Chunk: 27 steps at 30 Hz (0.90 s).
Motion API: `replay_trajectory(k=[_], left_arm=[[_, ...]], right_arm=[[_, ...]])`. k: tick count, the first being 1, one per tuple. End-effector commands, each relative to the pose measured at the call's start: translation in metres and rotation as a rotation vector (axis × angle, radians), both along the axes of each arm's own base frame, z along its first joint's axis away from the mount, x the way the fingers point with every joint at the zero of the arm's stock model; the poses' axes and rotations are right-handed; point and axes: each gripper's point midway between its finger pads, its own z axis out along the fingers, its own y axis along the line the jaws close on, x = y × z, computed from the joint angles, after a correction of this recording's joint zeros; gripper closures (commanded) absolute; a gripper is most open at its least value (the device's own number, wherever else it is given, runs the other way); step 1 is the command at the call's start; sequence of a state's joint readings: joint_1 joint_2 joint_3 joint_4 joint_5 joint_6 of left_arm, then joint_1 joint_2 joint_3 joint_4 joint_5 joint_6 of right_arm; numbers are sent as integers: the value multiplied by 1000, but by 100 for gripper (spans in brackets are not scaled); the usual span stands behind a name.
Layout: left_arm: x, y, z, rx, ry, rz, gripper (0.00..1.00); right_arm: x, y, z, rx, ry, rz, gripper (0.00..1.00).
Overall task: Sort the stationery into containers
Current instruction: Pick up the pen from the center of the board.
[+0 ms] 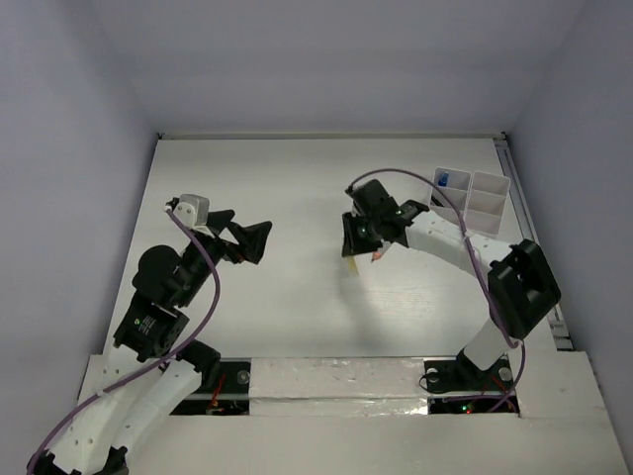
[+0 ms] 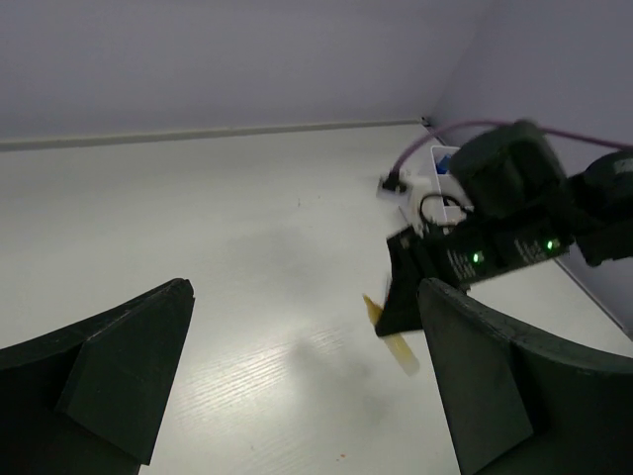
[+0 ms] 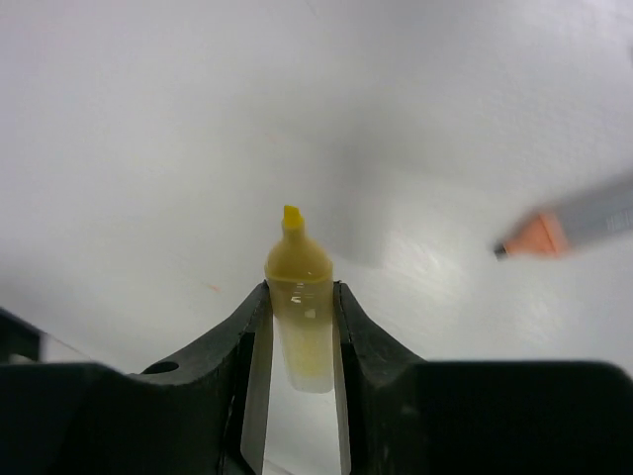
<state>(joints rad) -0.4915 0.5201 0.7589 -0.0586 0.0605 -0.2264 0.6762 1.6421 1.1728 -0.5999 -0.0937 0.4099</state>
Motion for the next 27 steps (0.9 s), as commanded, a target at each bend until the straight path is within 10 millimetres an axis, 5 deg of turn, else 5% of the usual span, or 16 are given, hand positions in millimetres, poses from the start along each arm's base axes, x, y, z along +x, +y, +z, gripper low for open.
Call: replay_trajectory(k=[1,2,3,10,13,18,27], left_arm=[[-6,-3,-5,-18,31,-23,5],[-5,-3,-9,-16,45,-20,5],[-4,-3,-19,-8,70,-15,5],[8,0,-68,38,241,49,10],[14,-6,-78,35,283,42,20],[22,-18,-84,20,325,14,23],[41,-35,-114,11,419,3,34]], right_arm=[[50,69,100,338,-248,29,95],[57,80,106,377,-256,37,95],[64,98,133,471,-297,71,95],[91,145,179,646,-336,134,94],[90,160,184,718,-305,171,94],[73,180,185,800,-251,251,93],[54,179,188,872,-218,304,92]])
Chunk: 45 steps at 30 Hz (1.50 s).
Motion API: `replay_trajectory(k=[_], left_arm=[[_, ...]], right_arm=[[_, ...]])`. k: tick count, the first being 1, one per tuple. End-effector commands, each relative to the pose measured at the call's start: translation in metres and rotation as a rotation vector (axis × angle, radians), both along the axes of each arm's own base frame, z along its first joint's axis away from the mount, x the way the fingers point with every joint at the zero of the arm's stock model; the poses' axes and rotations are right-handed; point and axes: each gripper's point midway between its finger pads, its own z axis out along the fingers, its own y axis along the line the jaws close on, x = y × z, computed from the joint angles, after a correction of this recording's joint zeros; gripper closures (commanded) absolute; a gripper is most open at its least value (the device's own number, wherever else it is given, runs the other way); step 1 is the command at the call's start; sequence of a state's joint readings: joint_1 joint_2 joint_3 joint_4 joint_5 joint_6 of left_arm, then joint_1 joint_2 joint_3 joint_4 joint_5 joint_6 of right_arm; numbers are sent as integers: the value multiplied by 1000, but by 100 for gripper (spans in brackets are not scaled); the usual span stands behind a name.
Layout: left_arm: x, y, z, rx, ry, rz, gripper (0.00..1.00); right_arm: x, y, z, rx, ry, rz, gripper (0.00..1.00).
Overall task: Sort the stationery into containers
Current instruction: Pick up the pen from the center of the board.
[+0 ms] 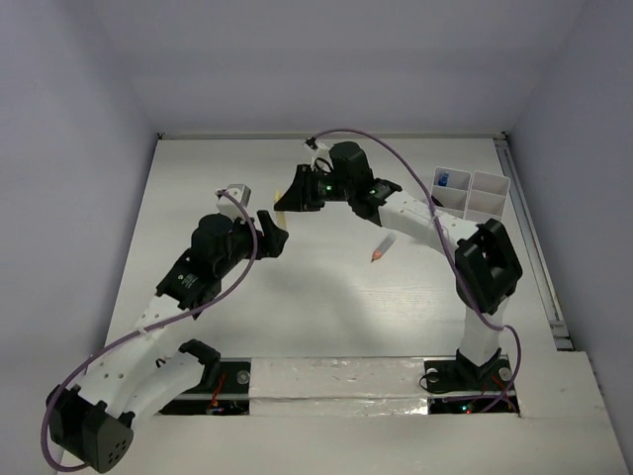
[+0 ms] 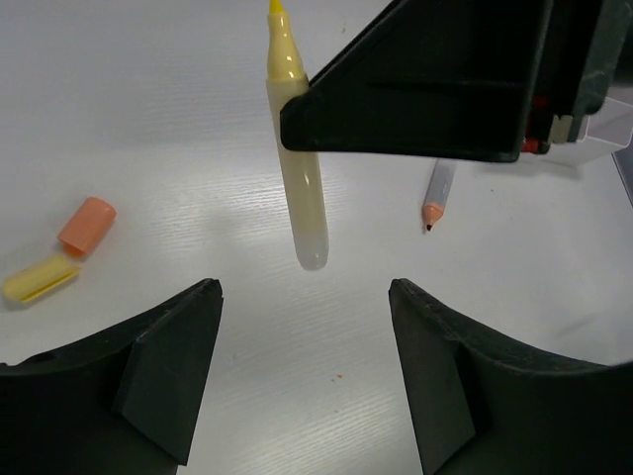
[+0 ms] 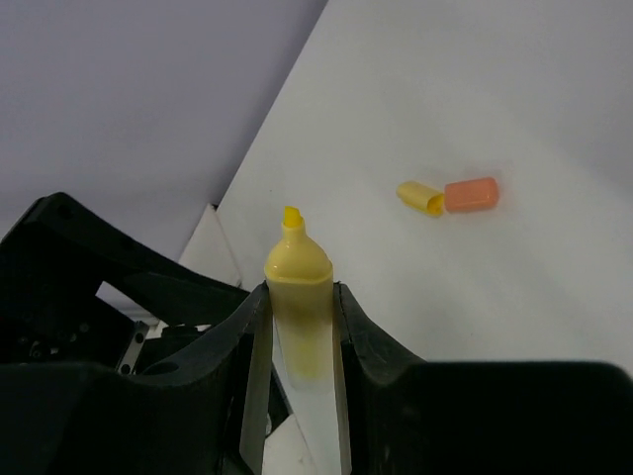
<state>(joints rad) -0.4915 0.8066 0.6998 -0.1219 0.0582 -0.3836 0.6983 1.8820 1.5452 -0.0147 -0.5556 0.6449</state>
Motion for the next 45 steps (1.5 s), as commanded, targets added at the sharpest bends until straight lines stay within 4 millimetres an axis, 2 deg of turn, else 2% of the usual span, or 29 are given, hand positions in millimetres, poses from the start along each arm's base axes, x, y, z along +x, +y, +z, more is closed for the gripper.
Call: replay_trajectory(k=[1,3,5,11,12,15,22,26,27,31,33,34,35,36,37,38,39,43,44,45], left_arm=[[9,-12,4,-55,-16,-11,35],[12,-15,-4,-62,3,-7,37],[17,-17,2,-85,-21,-2,39],[23,-14,-6,-85,-17,37,47],[23,-15,-8,-84,-12,36,50],[24,-17,-10,-94,-10,32,58],[23,-24,-16,-101,13,7,61],[23,-21,-13,-98,-1,18,84],[24,-21,-10,-100,-7,22,100],[22,-17,3,-105,-36,27,100],[20,-13,18,-104,-75,36,100],[18,-10,17,-88,-65,38,100],[16,-8,23,-86,-79,39,100],[15,-7,28,-84,-86,37,100],[12,-6,31,-65,-80,27,100],[12,-6,42,-68,-97,25,100],[10,-5,38,-52,-84,22,100],[12,12,50,8,-117,83,100],[15,20,52,21,-125,103,100],[15,20,59,16,-138,96,100]], right_arm=[[-20,4,34,110,-47,76,92],[-24,2,35,116,-47,87,92],[-28,0,29,108,-33,96,92],[-42,-3,31,133,-19,141,91],[-50,0,31,141,-14,168,91],[-56,3,29,139,-7,184,91],[-61,7,35,159,-9,203,91],[-61,7,37,163,-9,201,91],[-60,7,37,164,-10,200,91],[-59,8,35,160,-15,201,83],[-58,8,38,156,-40,205,67],[-61,7,40,150,-41,224,61],[-55,4,38,138,-65,234,52],[-51,3,47,142,-89,240,49],[-45,-4,47,134,-89,237,45],[-42,-7,49,134,-111,240,39],[-38,-10,50,134,-123,233,38],[-26,-21,61,134,-199,229,37],[-24,-21,62,127,-237,233,39],[-22,-21,61,119,-256,229,47]])
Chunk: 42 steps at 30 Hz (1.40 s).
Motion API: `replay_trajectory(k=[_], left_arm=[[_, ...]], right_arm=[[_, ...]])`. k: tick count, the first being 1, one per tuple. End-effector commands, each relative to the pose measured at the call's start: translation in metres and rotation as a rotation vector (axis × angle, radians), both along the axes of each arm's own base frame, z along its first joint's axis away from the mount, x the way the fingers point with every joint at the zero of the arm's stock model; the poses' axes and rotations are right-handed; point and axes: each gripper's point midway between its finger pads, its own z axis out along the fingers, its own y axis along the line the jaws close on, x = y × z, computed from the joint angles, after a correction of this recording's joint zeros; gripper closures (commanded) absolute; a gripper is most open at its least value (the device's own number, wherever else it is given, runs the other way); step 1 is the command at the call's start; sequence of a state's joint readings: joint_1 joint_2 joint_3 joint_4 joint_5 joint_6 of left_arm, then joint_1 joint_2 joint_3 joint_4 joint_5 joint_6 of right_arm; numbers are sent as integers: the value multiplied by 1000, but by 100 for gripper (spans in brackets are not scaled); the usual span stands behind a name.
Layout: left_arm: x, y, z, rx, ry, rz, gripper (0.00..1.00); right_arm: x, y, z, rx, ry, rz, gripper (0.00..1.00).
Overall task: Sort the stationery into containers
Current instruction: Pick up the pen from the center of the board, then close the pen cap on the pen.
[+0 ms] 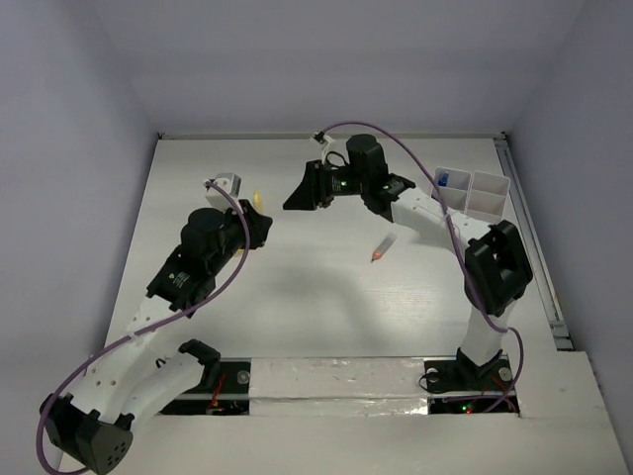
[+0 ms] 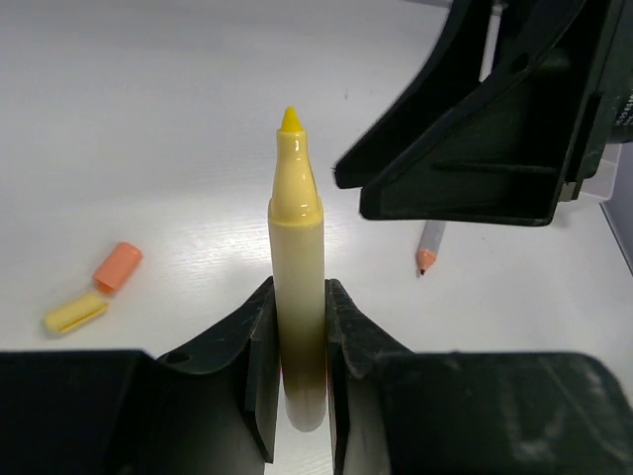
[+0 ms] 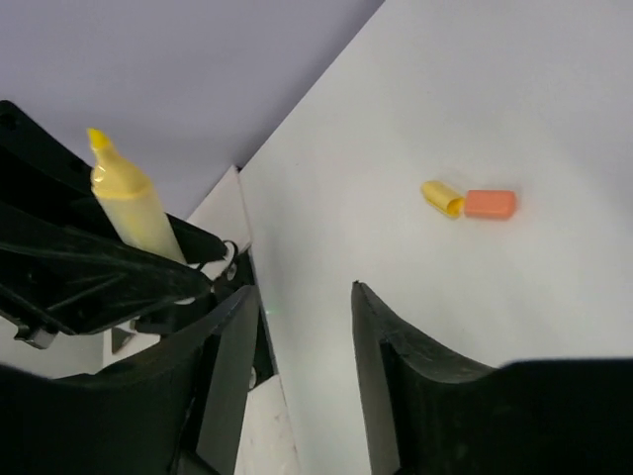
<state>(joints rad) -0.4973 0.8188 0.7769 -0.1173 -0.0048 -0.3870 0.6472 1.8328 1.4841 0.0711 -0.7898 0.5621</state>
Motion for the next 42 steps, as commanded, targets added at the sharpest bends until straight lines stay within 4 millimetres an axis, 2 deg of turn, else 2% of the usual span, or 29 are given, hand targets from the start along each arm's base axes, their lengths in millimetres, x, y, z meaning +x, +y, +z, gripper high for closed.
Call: replay_trajectory(k=[1,2,3,4,6,7,8,9,10,11,12,13,15,16,17,18,20,21,22,23,24,25,26,27,29,35,36,37,42], left_arm=[[3,19,29,37,-74,43,100],[5,24,36,46,-93,56,100],[5,28,50,40,-122,63,100],[5,30,57,41,-137,66,100],[5,39,76,39,-185,83,100],[0,31,93,14,-217,25,100],[-2,26,100,5,-232,-6,100],[-7,22,113,-15,-257,-48,100],[-9,17,122,-29,-279,-72,100],[-9,16,127,-39,-289,-88,100],[-14,9,131,-53,-298,-130,100],[-17,7,141,-70,-320,-144,100],[-20,6,152,-89,-344,-160,100],[-26,4,163,-106,-373,-185,100],[-29,2,169,-122,-387,-197,100],[-35,1,179,-135,-411,-215,100],[-43,-1,192,-159,-445,-236,100],[-45,-2,196,-166,-454,-248,100],[-50,-5,201,-175,-472,-274,100],[-53,-6,202,-180,-474,-288,100],[-54,-8,202,-186,-473,-300,100],[-56,-11,200,-189,-467,-320,100],[-56,-12,199,-189,-462,-328,100],[-55,-12,197,-188,-454,-329,100],[-57,-13,196,-187,-453,-336,100],[-62,-10,202,-188,-483,-332,100],[-62,-10,202,-187,-485,-332,100],[-62,-10,203,-187,-487,-333,100],[-60,-11,199,-176,-481,-337,100]], right_arm=[[6,-4,29,12,-147,2,53],[11,-3,29,1,-181,4,69],[13,-1,24,-7,-189,12,75],[12,1,6,-32,-154,48,80],[15,8,-2,-29,-187,98,86],[13,10,-9,-40,-170,131,87],[15,19,-31,-66,-181,169,88],[11,31,-29,-74,-199,200,89],[11,39,-34,-85,-223,214,89],[13,49,-56,-115,-252,244,89],[11,58,-61,-125,-276,263,88],[6,73,-55,-123,-311,284,88],[4,91,-80,-141,-321,325,82],[5,100,-72,-123,-348,329,78],[3,108,-76,-119,-354,337,73],[8,113,-91,-129,-341,335,61],[9,128,-90,-135,-386,322,47],[14,129,-92,-147,-408,311,43],[15,135,-104,-182,-433,300,39],[23,138,-100,-186,-483,285,35],[20,144,-101,-193,-510,285,28],[21,148,-106,-222,-528,270,27],[25,149,-122,-251,-535,275,26],[26,156,-114,-244,-564,271,26],[28,159,-136,-293,-569,275,26],[34,168,-161,-376,-653,239,27],[37,168,-173,-393,-650,239,27],[42,169,-170,-402,-661,223,27],[40,172,-190,-456,-700,224,27]])
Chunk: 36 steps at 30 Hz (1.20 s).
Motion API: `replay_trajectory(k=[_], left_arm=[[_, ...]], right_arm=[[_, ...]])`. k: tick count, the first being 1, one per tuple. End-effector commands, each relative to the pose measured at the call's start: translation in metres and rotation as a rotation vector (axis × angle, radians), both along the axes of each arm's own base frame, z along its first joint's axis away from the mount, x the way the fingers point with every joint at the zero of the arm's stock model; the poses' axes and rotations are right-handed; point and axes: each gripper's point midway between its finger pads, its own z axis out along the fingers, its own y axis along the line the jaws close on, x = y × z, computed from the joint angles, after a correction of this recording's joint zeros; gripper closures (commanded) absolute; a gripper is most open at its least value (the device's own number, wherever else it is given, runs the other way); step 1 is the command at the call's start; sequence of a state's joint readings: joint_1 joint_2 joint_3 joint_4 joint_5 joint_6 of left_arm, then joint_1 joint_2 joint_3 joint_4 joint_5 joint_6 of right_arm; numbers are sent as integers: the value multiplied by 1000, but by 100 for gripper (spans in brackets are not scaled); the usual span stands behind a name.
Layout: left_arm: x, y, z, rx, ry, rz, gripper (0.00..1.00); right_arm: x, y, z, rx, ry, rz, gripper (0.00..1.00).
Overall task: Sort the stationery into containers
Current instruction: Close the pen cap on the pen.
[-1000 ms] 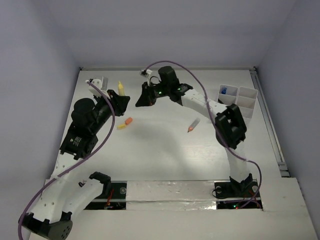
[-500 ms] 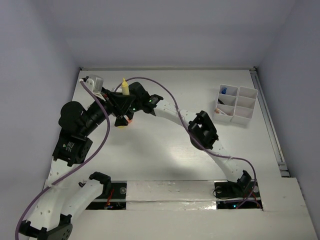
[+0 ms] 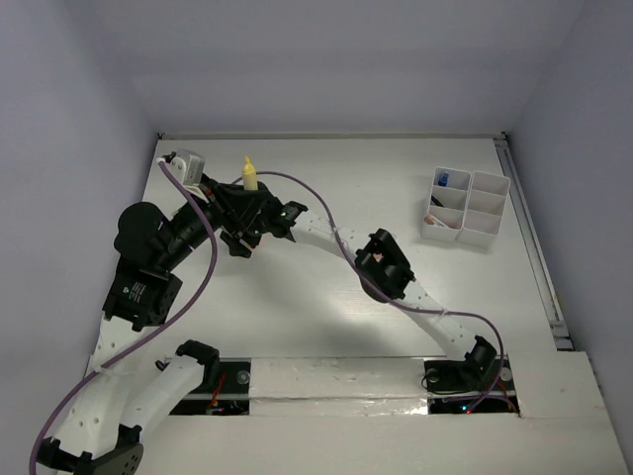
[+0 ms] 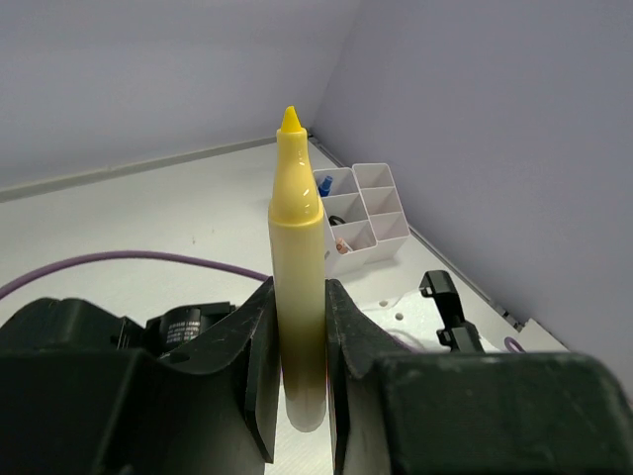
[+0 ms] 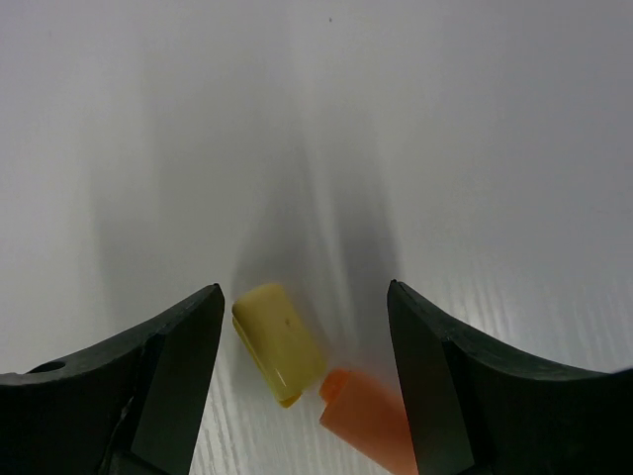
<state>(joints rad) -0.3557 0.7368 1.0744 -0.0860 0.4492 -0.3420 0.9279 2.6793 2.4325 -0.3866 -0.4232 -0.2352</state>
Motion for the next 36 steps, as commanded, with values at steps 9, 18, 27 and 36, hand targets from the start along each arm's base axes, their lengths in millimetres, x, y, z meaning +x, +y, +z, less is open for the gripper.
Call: replay_trajectory(k=[9,18,27,36], left_arm=[[-6,3,26,-18,-106,0,100],[-4,6,22,-14,-102,19,100],[-4,7,19,-15,-94,26,100],[-1,9,15,-23,-78,47,100]], right_arm=[[1,4,-6,-58,-114,-2,34],[11,-9,-21,-130,-167,-35,50],[5,-5,-14,-94,-153,-56,68],[-10,14,57,155,-68,-93,84]])
